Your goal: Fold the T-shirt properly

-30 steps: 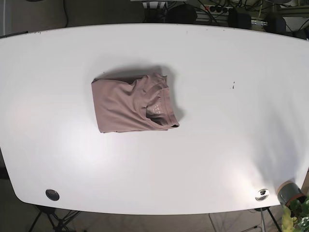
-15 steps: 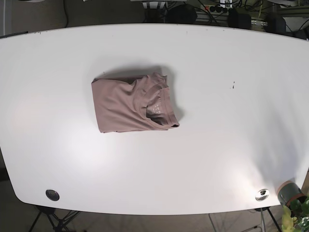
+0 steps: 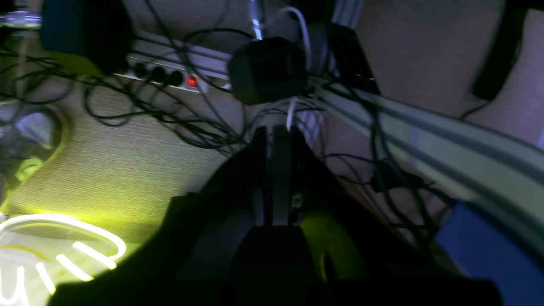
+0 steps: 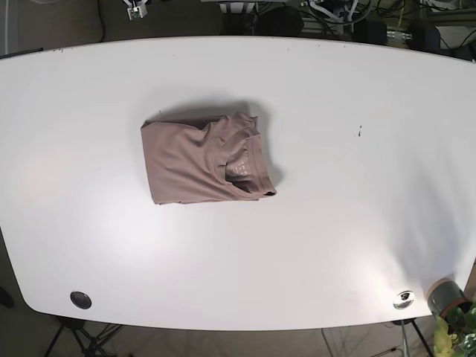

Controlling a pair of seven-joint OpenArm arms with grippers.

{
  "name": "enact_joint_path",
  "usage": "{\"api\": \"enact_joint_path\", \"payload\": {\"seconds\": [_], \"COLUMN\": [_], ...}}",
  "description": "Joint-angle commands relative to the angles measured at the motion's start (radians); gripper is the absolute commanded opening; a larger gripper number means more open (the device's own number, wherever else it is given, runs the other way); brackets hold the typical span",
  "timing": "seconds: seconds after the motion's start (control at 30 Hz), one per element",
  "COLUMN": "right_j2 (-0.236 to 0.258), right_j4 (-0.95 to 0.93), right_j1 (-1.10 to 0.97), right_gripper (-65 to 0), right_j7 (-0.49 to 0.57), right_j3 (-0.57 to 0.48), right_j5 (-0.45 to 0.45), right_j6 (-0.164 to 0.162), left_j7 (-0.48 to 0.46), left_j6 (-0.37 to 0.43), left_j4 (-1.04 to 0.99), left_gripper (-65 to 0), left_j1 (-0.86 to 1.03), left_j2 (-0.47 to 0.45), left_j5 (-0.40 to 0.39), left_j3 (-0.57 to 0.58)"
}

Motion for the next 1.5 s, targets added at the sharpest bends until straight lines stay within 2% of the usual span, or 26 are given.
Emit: {"api": "enact_joint_path", "payload": {"seconds": [0.0,0.2,0.47,0.63,1.47], "right_j2": [0.007,0.001,-0.017,-0.026,-0.051], "right_j4": [-0.034,-0.126,-0.263,-0.316,-0.318], "right_j1": [0.012,0.082,0.203,0.251,0.282], "right_gripper": [-36.0,-36.0,-36.0,-35.8,-35.5], "right_j7": [0.009,0.01,0.009,0.009,0.009], "right_j3": [-0.011,-0.036,-0.031,-0.031,-0.028], "right_j5": [0.0,0.002,0.002,0.003,0.011], "right_j6": [0.003,0.003,0.003,0.003,0.001], "left_j7": [-0.005,-0.007,-0.007,-0.007,-0.007], "left_j6": [0.032,0.098,0.189,0.193,0.193], "left_j4": [-0.052,-0.146,-0.278,-0.308,-0.311], "left_gripper": [-65.0,-65.0,-65.0,-65.0,-65.0], "left_j1": [-0.02,-0.086,-0.184,-0.215,-0.225], "left_j2": [-0.018,-0.015,-0.014,-0.014,-0.014], "left_j5": [0.019,0.079,0.08,0.079,0.08], "left_j3": [0.014,0.063,0.134,0.137,0.139]}}
